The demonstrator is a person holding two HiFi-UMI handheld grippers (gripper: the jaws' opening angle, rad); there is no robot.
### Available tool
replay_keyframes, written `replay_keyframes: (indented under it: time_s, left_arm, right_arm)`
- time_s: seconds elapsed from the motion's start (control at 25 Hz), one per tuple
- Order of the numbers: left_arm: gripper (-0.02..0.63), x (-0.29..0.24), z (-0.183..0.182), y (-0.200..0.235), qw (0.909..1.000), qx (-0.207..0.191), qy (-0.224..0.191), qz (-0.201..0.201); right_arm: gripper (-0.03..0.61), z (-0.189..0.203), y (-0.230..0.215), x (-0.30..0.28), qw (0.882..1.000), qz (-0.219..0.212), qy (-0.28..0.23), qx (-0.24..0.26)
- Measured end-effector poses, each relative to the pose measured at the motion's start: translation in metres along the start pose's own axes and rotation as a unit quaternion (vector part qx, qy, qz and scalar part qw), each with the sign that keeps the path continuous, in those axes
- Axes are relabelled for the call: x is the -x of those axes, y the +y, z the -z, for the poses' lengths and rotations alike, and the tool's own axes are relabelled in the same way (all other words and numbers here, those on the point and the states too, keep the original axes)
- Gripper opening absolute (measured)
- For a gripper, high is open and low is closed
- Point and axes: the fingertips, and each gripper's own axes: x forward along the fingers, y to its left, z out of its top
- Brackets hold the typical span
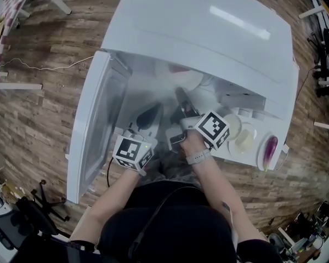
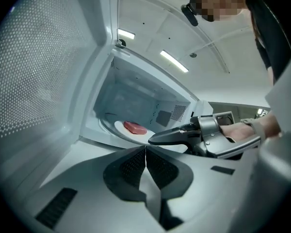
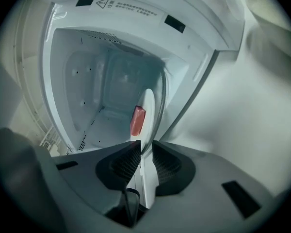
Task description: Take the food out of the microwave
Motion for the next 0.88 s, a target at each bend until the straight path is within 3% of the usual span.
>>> replay_keyframes:
  time_s: [0.4,0.52,0.72,0.88]
  left_arm:
    - [0.012,-0.004,-0.005,-0.003,0.9995,0.03,0.008,0.005]
    - [0.013,-0.011,-0.001,-0.006,0.9952,0.093,0.014,0.026]
    - [0.016,-0.018,0.001,-0.011,0.9791,0.195,0.013,0.055]
    - [0.111,-0.027,-0.002,-0.009,0.963,0.264,0.006,0.056]
  right_arm:
    - [0.043,-0.005,0.0,0.012,0.999,-0.026,-0.022,-0.027]
    - [0.041,-0.004,0.001,0.017,0.998,-0.039,-0.024,-0.031]
    - [0.035,-0.002,0.004,0.025,0.998,-0.053,-0.02,-0.028]
    - [0.035,-0.002,0.005,0.03,0.998,-0.055,-0.017,-0.026]
